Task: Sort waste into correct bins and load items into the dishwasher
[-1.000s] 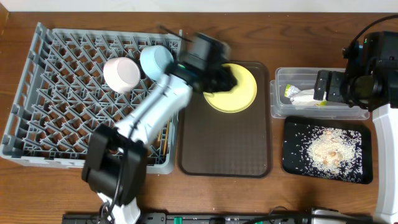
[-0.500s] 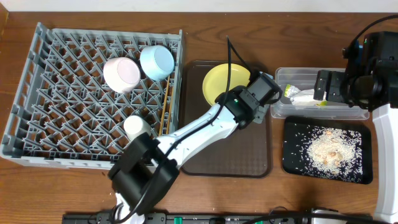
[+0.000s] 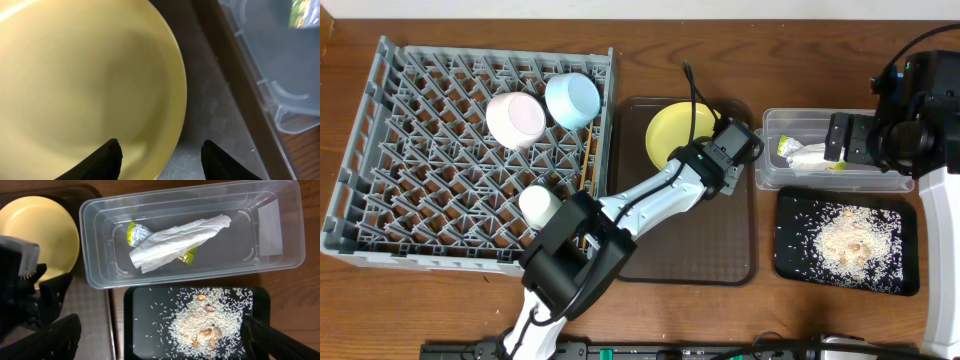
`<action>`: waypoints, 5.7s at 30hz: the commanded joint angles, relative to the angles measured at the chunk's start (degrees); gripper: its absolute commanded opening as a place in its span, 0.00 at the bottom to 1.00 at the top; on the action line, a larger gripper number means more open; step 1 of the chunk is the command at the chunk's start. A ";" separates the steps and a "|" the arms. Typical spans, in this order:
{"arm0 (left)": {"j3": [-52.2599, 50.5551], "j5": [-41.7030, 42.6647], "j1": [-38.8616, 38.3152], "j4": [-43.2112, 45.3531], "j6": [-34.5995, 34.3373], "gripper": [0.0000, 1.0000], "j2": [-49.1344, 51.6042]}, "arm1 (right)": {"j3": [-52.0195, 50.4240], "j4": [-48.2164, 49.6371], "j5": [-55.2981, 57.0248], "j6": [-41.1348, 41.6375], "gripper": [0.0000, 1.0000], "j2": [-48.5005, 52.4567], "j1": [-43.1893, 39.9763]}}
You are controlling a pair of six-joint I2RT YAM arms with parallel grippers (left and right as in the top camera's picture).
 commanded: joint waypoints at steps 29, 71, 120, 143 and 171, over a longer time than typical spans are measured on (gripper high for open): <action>0.37 11.08 8.70 -6.95 5.92 0.08 -27.98 | 0.11 0.02 -0.02 0.72 0.99 0.07 -0.57; -8.50 72.48 59.39 -26.40 6.38 0.16 -21.77 | 0.11 0.02 -0.02 0.72 0.99 0.07 -0.57; -6.34 15.85 49.90 -19.12 -5.29 0.94 -45.07 | 0.07 0.04 -0.02 0.72 0.99 -9.79 1.01; -6.34 15.85 49.90 -19.12 -5.29 0.95 -45.07 | -58.49 68.67 -8.87 -15.21 0.99 -74.88 5.79; -6.34 15.85 49.90 -19.12 -5.29 0.96 -45.07 | -88.48 67.43 -11.17 -7.41 0.99 -81.96 5.79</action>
